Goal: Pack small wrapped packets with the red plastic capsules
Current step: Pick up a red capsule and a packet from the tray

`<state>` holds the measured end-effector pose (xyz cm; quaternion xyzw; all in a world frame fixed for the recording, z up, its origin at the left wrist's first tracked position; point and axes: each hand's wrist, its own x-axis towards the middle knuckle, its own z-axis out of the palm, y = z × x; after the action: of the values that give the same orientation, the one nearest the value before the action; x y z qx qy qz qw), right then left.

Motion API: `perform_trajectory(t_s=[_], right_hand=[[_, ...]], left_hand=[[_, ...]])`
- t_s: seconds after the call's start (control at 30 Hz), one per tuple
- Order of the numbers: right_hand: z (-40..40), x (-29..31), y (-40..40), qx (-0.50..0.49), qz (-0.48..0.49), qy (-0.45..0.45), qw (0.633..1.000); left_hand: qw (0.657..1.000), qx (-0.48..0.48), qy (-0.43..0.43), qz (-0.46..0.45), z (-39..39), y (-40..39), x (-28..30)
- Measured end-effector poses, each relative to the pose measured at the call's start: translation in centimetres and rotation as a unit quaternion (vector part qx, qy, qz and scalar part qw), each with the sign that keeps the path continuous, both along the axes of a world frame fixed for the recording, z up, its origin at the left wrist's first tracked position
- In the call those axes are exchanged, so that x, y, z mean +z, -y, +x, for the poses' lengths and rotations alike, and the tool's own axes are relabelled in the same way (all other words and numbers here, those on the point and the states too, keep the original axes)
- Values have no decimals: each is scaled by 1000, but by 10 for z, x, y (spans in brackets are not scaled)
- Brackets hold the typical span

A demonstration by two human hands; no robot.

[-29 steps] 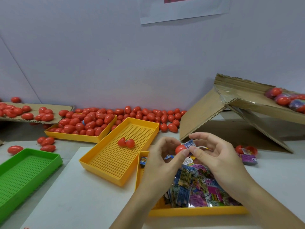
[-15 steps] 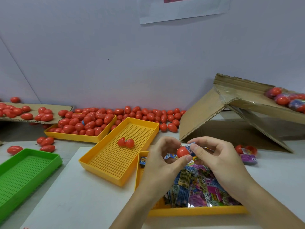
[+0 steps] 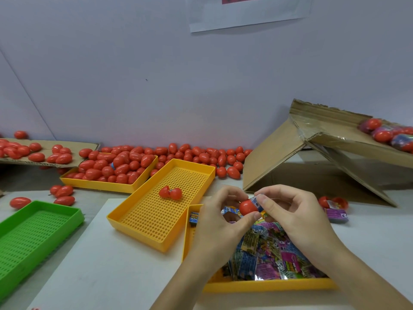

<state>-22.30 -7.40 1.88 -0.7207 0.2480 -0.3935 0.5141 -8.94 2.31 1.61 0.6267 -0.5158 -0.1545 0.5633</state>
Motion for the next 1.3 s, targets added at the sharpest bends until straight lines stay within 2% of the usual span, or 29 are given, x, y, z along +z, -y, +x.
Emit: perform_trajectory(t_s=[0.3,0.53,0.77,1.0,1.3], right_hand=[[2,0,-1,-6,-63,-14,998],[1,-3,1,1,-63,-18,998],[3,-4,-2,-13,-62,12,998],[4,-9,-7,-48,-225,-71,971],[5,-8,-10,-115,-309,-105,938]], left_hand=[[1000,-1,9,-4,0,0,-1],[998,-40,-39,-18,-2,0,-2],[997,-18,-69,-26,1,2,-4],[991,-23,-126,-39,6,1,-1],[985,-44,-161,-28,5,3,-4]])
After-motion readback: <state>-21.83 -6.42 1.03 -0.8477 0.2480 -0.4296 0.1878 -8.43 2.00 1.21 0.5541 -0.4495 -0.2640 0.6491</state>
